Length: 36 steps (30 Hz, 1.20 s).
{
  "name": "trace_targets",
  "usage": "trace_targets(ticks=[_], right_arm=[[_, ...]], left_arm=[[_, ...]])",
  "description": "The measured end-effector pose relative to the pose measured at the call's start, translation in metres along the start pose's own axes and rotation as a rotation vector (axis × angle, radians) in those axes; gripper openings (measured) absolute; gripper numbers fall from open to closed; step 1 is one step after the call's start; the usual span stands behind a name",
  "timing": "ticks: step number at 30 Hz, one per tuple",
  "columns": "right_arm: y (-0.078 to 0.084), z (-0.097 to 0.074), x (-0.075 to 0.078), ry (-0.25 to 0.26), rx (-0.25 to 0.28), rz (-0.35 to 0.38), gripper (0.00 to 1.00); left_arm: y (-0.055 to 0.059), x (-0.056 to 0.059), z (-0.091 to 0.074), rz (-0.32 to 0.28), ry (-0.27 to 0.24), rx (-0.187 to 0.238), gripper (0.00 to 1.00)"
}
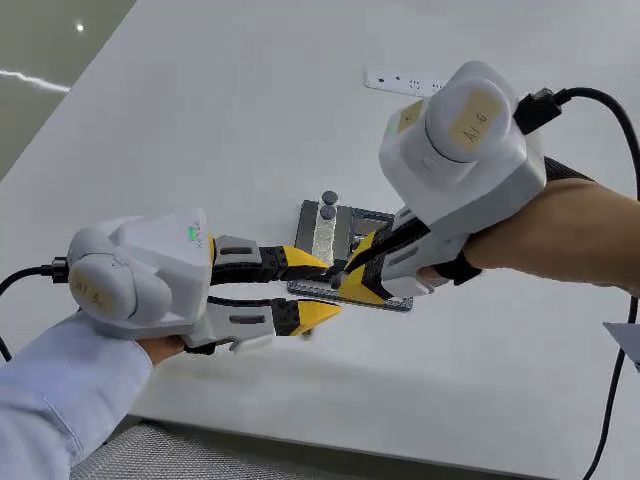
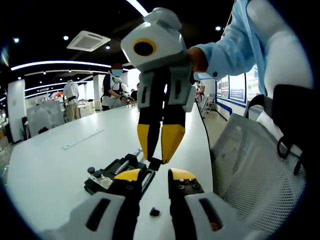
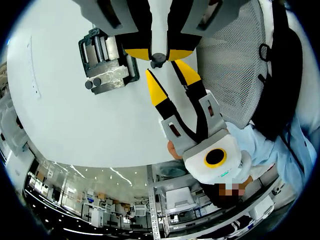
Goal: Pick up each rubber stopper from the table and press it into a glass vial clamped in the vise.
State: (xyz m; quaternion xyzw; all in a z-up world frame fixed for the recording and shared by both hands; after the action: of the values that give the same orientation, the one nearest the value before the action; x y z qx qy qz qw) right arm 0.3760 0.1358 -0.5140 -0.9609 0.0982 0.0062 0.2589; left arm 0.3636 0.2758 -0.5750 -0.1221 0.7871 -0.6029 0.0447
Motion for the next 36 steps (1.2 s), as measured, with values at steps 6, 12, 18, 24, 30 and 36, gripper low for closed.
trace_targets(ticks=[6,12,18,24,30,36], right_arm=[[-0.003,-0.001,0.001,-0.014,-0.023,0.0,0.07],[-0.005,-0.001,0.003,-0.03,-0.051,-0.001,0.07],[-0.007,0.001,0.002,-0.045,-0.075,-0.01,0.07],[-0.009,0.002,0.002,-0.053,-0.088,-0.016,0.07],[-0.011,0.003,0.002,-0.05,-0.089,-0.033,0.07],[-0.01,0.002,0.002,-0.048,-0.08,-0.056,0.07]], left_arm=[[0.0,0.001,0.0,0.013,0.004,-0.006,0.1],[-0.002,0.0,0.001,0.023,0.005,0.001,0.07],[-0.002,0.001,0.001,0.027,0.013,0.002,0.05],[-0.003,0.0,0.001,0.029,0.007,0.001,0.04],[-0.002,0.0,0.001,0.032,0.003,0.003,0.03],[-0.001,-0.001,0.0,0.01,0.006,0.019,0.03]])
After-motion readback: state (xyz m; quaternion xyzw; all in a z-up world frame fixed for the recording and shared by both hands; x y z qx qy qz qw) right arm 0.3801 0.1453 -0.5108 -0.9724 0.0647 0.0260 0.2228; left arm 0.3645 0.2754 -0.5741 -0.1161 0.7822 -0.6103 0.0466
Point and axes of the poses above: the centre of the closed fingertips' face, and the gripper's own axes: z roughly forward along the fingers, x roughly to its right, y roughly out of its underside, the point moved 10 cm from there along -z, roughly backward along the fingers, and after that the axes turned 7 degrees about -z, right-handed, at the moved point
